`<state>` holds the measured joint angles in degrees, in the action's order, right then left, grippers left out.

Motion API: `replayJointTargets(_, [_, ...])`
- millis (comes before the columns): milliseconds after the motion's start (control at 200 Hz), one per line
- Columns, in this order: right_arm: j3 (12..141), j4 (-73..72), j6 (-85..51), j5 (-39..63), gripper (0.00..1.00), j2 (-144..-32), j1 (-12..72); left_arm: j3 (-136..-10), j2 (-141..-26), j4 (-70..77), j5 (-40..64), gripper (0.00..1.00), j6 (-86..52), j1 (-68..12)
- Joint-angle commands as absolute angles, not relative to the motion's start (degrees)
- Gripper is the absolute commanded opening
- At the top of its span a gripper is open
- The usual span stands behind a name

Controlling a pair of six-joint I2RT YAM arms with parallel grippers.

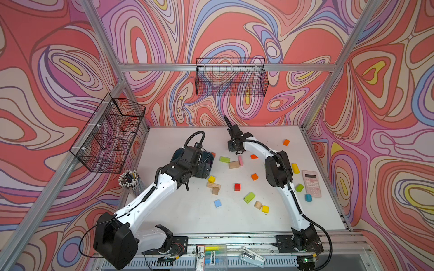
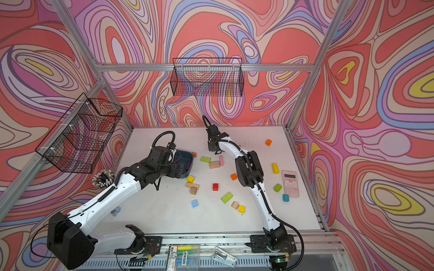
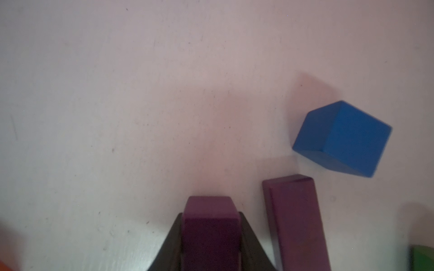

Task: Pick purple bricks into the storage bin
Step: Pick up the building block from the center of the board.

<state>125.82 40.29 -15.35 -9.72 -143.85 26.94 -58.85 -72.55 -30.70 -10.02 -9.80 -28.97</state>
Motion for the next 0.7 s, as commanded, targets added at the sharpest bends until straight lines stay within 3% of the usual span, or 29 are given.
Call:
replayJointTargets(0, [124.0,38.6,-16.4,-9.9,0.23,-136.8,26.9,-62.4,-74.4,-32.7,-12.4,1.00,-11.7,-28.1])
replayJointTargets(431, [113.4,33.5,-20.5,-6.4,0.22,-122.8,29.8,-61.7,-76.4,-31.3,-10.7,1.00,-17.8,-17.1])
replayJointTargets(696, [114.4,32.4,-20.9,-5.2,0.22,-120.4,34.9,-61.1,-76.1,-30.1,-8.4,1.00,-19.0,-13.7])
